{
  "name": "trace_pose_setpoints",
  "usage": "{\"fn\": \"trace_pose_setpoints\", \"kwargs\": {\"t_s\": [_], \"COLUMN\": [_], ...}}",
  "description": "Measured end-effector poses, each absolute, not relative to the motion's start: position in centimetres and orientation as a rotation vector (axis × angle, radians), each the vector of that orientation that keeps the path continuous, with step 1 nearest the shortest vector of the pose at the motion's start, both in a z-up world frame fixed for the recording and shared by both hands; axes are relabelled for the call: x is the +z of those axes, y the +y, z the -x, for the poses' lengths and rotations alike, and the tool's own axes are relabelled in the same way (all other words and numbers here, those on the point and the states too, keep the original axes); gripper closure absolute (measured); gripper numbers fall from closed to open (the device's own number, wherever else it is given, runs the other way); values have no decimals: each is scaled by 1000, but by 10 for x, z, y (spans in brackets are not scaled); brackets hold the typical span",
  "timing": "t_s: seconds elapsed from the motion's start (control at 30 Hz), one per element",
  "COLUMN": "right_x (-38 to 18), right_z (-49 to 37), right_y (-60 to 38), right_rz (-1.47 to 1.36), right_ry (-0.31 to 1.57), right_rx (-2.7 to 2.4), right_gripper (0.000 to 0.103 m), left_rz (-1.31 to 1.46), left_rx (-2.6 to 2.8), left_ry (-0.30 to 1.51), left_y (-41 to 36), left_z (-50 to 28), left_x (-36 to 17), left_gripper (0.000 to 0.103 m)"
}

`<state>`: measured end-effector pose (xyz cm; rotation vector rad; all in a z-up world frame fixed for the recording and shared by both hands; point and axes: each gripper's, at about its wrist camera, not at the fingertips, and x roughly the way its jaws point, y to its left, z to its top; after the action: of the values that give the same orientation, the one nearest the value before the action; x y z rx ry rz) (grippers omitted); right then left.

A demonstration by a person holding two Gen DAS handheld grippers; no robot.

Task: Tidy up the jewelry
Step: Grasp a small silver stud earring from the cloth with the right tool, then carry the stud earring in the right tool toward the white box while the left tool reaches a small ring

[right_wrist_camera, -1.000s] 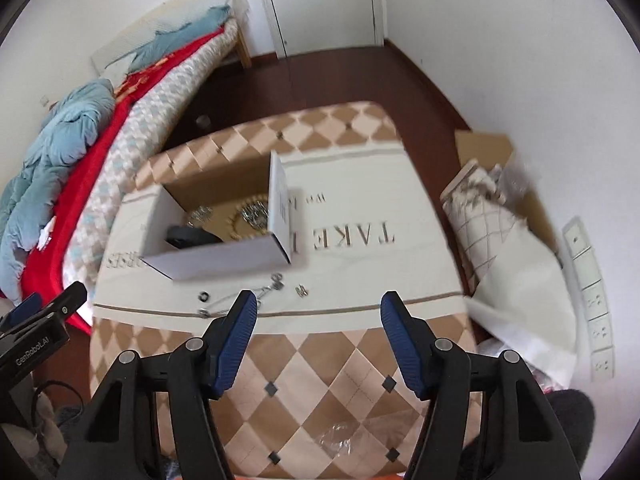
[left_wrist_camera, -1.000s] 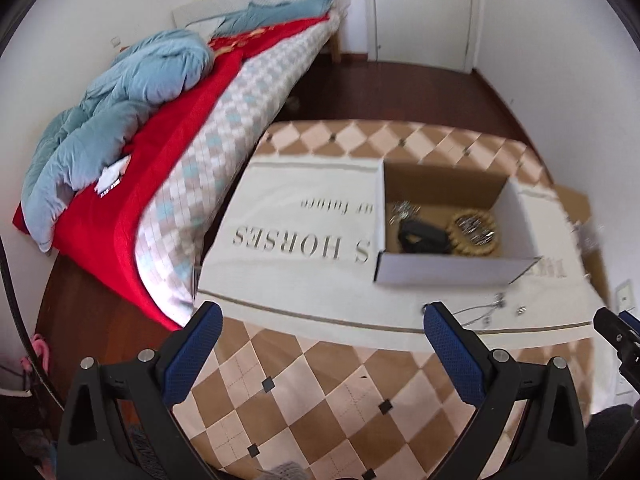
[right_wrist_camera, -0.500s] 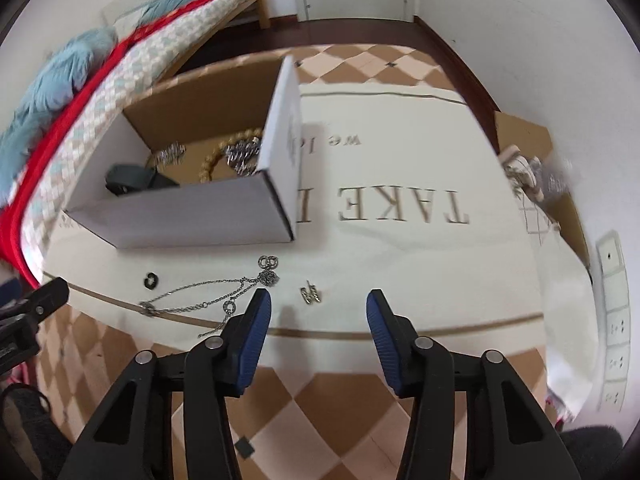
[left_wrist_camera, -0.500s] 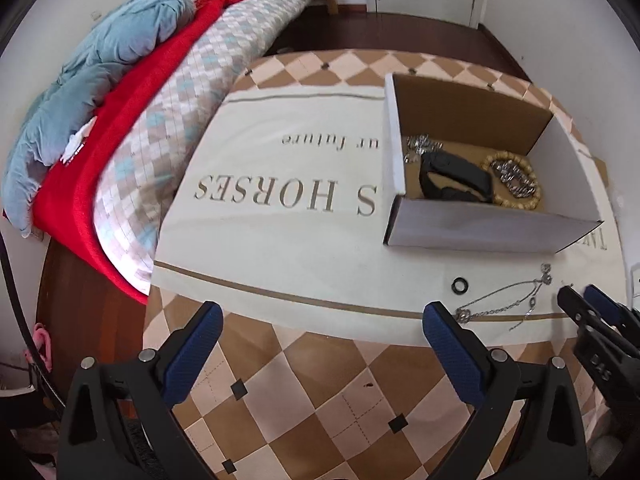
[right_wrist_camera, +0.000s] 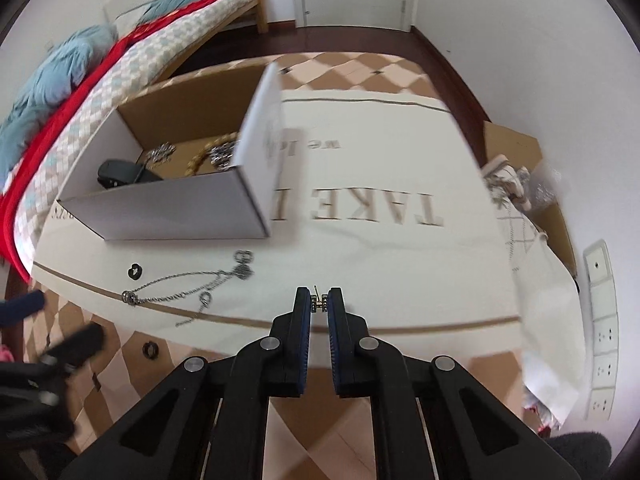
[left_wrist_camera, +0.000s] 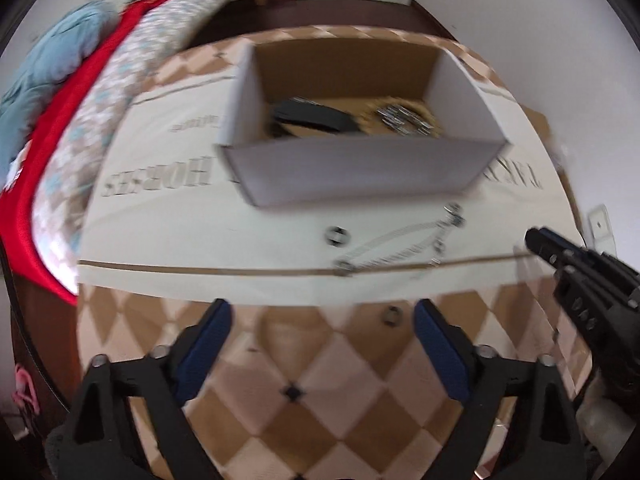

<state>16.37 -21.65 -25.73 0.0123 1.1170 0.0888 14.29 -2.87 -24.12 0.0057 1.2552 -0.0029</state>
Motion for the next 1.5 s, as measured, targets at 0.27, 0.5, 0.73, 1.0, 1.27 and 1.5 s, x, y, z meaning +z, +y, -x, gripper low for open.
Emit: {"fn": "trace_pose_setpoints", "kwargs": {"t_s": [0.27,0.5,0.73,1.0,1.27,1.5], "right_x": [-244,-246,-240,-224,-197,-161], "right_z": [-145,-138,-137,-137,-140,-173], "right_y": [-248,-256,-251,-249,-244,-215], "right_rz": [-59,-80,-78,-86,-122,-144], "right_ry": [1114,1121,1106,1071,1020,948], "right_rx": [43,28,39,55,98,198], "right_gripper": [94,94,94,94,94,94], "left_rz": [-37,-69,-62,-58,-40,48], "left_rx": [-61,-80,-100,-102,-102,-77], "left_ry": [1306,1313,1301,1256,1162,1058], "left_y": [-63,-74,-75,-72,-60,-23], "left_z": [-139,-141,-142,-135,-137,-168], "left_x": [-264,-271,-268,-252,-204,-146], "left_gripper": [20,66,95,101,101,101]}}
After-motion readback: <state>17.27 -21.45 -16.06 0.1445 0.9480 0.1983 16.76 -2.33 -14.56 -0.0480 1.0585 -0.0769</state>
